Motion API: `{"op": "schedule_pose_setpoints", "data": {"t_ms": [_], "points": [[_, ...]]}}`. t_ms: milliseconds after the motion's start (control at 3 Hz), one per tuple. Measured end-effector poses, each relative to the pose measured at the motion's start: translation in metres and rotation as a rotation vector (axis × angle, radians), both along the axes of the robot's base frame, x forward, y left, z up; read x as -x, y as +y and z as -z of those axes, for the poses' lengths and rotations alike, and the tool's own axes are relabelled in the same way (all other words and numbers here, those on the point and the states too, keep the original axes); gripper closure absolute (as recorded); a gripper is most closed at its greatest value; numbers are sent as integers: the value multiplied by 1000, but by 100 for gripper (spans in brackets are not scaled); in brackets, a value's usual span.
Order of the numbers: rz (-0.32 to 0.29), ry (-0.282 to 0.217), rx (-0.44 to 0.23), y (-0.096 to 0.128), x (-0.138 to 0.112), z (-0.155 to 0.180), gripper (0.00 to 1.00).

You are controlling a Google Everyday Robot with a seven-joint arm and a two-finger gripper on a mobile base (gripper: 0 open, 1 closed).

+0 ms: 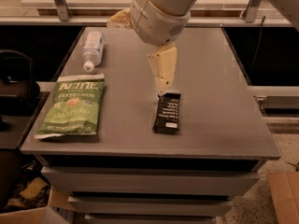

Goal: Pick green jalapeno chip bag

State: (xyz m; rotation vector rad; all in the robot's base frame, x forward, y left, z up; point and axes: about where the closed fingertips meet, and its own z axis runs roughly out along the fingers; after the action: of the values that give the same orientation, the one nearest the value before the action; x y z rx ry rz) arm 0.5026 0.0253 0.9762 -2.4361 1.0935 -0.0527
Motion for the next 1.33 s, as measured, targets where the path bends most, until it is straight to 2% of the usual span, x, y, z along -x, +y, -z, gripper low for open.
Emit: {"op": "schedule_pose_setpoints", "data": {"t_ms": [333,667,1000,1333], "points": [[-134,-6,26,45,-2,9,0],[-241,10,43,96,5,25,0],[-241,10,43,96,5,25,0],[-335,7,113,110,6,40,0]]}}
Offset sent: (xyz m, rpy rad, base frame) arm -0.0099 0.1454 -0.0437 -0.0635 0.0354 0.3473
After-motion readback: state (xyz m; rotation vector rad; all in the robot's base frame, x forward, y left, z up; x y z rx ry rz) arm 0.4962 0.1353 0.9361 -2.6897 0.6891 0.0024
